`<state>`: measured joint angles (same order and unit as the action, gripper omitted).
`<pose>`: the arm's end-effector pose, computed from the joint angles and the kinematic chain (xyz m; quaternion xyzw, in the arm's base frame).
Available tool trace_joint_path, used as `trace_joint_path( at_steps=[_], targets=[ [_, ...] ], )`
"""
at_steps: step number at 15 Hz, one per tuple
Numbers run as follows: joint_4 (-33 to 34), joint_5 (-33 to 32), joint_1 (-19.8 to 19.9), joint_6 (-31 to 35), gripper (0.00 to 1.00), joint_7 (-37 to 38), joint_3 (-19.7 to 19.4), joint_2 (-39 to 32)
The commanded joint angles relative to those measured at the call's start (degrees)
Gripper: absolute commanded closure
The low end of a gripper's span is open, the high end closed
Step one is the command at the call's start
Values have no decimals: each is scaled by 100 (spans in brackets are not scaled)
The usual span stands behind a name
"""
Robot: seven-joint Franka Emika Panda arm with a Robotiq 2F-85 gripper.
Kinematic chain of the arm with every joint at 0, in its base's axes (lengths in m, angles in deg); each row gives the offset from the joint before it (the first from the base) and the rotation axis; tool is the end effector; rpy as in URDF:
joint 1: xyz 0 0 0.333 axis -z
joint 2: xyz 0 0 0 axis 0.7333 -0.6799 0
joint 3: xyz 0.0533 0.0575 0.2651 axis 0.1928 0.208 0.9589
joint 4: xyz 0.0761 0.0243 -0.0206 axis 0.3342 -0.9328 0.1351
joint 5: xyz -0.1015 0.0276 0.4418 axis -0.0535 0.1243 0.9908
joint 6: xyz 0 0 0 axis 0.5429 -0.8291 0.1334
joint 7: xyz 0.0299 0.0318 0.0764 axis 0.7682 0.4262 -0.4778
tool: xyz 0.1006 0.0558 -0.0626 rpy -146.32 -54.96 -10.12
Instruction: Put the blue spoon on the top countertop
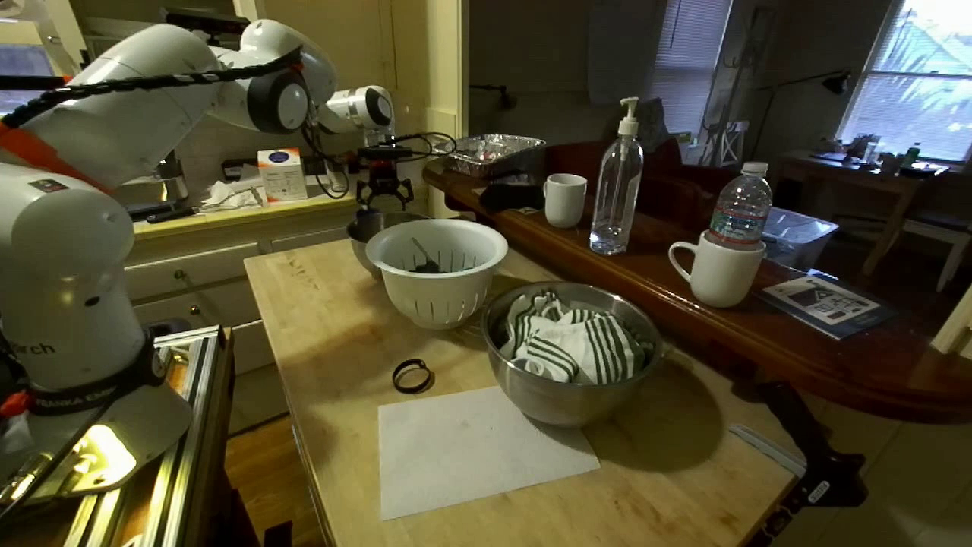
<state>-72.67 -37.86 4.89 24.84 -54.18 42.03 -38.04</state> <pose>0.5017 0.5572 0.1918 0.7411 0.6307 -0.1676 0.1582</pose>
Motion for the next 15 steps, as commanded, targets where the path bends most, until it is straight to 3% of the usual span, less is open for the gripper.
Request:
trace_joint_path(
  at_steps=[1,2,3,15],
  targets=[
    [-1123,203,303,498,0,127,180,671],
    [-1120,324,344,415,0,204,207,682],
    [-537,111,140,220,0,54,103,322],
    [-1441,163,460,862,0,224,44,759]
  ],
)
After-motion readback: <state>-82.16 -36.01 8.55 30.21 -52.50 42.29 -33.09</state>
